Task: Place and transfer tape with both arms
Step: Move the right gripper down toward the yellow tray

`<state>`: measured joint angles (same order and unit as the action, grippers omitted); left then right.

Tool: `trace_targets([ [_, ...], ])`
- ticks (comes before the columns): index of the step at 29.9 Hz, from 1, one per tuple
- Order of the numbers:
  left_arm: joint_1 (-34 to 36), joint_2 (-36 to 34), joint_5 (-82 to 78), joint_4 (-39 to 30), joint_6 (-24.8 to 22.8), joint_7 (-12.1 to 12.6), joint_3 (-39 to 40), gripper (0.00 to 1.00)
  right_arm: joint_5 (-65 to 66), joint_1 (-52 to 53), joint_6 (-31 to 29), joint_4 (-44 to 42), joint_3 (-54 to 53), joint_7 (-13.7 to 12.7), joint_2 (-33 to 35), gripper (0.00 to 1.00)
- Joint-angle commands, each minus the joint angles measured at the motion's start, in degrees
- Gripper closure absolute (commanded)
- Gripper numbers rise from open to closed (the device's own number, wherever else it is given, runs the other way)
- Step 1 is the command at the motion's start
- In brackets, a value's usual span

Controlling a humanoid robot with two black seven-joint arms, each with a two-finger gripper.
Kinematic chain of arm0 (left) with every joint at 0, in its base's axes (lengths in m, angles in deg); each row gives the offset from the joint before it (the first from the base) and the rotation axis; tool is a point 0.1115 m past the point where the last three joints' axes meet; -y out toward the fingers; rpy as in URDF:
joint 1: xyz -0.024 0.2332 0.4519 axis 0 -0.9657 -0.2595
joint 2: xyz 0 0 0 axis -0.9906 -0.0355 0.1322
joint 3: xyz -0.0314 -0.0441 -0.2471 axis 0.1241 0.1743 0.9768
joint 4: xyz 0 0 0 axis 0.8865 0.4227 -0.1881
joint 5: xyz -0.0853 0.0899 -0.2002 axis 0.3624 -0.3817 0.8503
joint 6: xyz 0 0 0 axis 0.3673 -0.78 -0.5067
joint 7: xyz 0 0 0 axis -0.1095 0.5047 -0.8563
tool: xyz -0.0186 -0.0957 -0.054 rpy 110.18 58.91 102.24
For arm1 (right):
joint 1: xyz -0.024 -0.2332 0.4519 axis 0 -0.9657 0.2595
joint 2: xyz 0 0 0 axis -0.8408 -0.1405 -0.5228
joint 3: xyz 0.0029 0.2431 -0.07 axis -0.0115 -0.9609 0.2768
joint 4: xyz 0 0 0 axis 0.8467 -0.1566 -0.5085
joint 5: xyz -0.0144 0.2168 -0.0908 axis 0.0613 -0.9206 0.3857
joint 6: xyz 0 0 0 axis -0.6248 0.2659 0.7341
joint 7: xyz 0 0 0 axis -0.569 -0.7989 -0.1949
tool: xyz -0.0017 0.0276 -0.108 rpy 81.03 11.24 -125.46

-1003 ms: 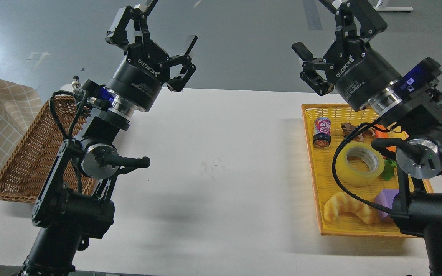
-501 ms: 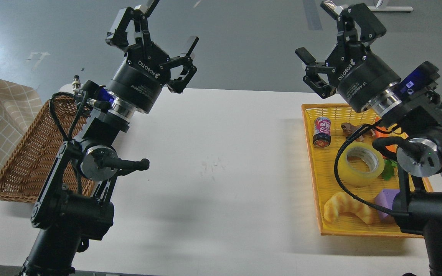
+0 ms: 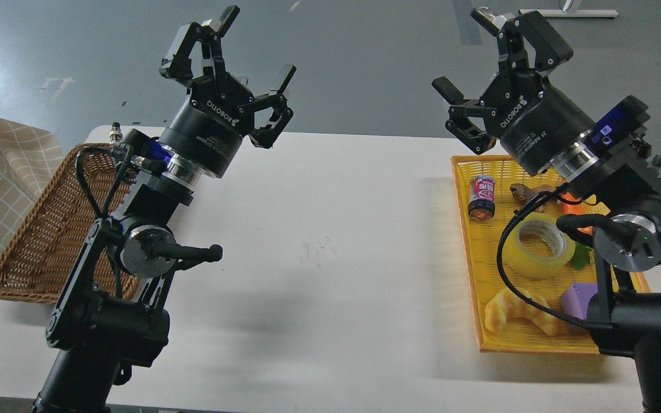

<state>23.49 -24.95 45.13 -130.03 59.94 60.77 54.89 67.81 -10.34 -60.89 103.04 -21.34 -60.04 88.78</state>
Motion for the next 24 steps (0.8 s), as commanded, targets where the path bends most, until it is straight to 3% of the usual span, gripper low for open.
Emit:
trace_targets([
  [1,-0.06,0.0,0.0,0.17,0.09,0.0,-0.02,0.02,-0.02,-1.08,-0.68,0.0,-0.14,2.8,0.0,0.0],
  [24,-0.41,0.0,-0.44,0.6,0.79,-0.35,1.03,0.02,3.83,-2.31,-0.68,0.62,0.3,2.89,0.0,0.04],
])
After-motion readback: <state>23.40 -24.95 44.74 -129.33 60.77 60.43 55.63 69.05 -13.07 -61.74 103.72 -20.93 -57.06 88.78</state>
